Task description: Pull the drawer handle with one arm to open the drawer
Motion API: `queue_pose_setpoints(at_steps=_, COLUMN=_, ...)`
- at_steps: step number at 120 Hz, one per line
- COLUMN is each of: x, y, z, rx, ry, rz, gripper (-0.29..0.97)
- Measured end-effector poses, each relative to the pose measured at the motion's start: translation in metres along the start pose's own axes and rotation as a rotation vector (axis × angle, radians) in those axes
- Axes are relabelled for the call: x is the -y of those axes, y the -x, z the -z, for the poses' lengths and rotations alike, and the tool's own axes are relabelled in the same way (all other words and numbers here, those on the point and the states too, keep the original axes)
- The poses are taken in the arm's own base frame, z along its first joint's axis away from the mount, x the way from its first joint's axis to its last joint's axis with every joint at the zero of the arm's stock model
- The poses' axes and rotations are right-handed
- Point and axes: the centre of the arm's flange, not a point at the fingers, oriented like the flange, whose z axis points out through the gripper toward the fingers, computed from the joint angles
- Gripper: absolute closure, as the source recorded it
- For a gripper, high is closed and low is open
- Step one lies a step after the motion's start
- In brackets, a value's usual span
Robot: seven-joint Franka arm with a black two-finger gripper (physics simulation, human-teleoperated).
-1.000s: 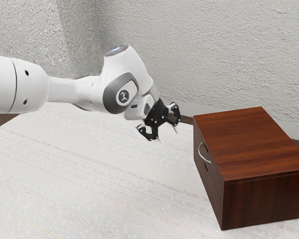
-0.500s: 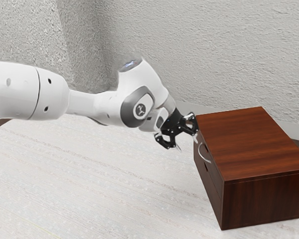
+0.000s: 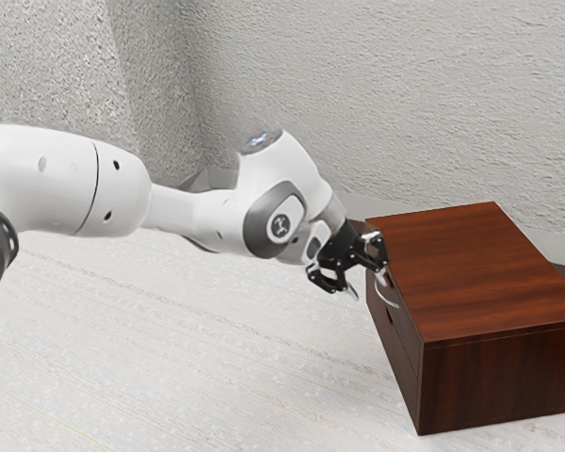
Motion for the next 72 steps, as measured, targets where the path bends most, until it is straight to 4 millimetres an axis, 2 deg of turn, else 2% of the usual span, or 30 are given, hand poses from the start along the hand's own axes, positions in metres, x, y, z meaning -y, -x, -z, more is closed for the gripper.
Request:
queue_pose_setpoints(at_steps=13, x=-0.002, y=0.000, z=-0.009, rx=-0.004, ry=0.004, rz=-0.008, gripper=0.47)
queue_pose_setpoints(at_steps=35, x=-0.006, y=0.001, z=-0.022, rx=-0.003, ry=0.002, rz=-0.015, gripper=0.50)
queue_pose_setpoints(at_steps=50, x=-0.004, y=-0.002, z=-0.014, rx=0.008, ry=-0.006, rz=-0.027, gripper=0.64)
queue_pose_setpoints(at_steps=72, x=-0.019, y=-0.006, z=-0.004, rx=0.012, ry=0.006, rz=-0.022, gripper=0.70)
